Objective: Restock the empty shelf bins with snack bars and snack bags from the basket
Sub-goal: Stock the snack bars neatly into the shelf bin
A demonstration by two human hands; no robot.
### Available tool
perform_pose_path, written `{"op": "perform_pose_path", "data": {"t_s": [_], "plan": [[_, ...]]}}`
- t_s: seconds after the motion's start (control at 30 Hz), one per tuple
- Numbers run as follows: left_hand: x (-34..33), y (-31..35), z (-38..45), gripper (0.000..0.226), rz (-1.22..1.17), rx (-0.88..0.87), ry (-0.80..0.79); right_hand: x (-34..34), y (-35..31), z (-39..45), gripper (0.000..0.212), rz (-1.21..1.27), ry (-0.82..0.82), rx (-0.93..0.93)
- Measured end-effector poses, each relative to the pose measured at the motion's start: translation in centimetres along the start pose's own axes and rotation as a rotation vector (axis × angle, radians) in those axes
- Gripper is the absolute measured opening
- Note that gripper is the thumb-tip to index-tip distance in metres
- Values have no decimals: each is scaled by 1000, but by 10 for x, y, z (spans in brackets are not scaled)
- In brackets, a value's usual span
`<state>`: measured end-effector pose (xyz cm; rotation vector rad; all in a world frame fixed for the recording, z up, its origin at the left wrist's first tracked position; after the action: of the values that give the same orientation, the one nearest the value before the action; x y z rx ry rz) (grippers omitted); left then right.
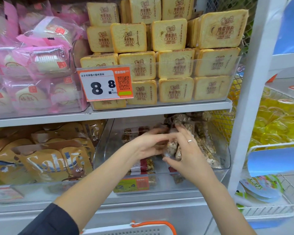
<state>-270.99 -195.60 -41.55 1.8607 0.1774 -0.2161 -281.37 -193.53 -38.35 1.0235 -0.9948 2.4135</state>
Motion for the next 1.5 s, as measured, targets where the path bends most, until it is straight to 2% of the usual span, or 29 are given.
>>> {"op": "perform_pose_path", "data": {"t_s": [0.07,0.17,0.2,0.27,0.4,0.5,0.63,0.83,1.0,1.1,1.2,1.5], "plan": [[16,12,-4,51,159,-131,130,-2,-3,1,60,38,-22,-1],[34,51,-30,59,758,-390,359,15,3,2,58,102,139,-83],[36,60,-39,62,925,-416,360,26,6,1,56,109,226,-116],[45,58,-45,62,1182,-336,261,43,9,-2,52,103,353,-156],[67,20,-35,56,1596,-98,54,36,14,-1,52,164,325,-230],[81,-7,-21,50,1644,-23,9,25,10,1,54,131,262,-207],[81,-8,-14,38,1737,-150,42,29,13,2,53,122,279,-207],[80,-6,-12,54,1808,-244,145,27,13,3,53,102,255,-199],[79,-8,-13,56,1803,-231,89,27,13,3,51,109,263,-198],[73,-12,-17,73,1761,-231,53,27,13,4,51,114,264,-199],[71,-22,-15,75,1798,-120,-10,26,12,3,51,108,261,-198],[92,-33,-7,77,1780,142,46,26,13,4,49,111,245,-206]]}}
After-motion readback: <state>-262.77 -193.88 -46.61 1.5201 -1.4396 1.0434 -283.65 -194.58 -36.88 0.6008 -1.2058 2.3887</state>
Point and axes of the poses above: each hand's wrist, its own z-axis towards the middle knuckle, its own x-axis out of the back of the hand, y = z × x, the point moved 9 cm from there along z, towards the middle knuckle
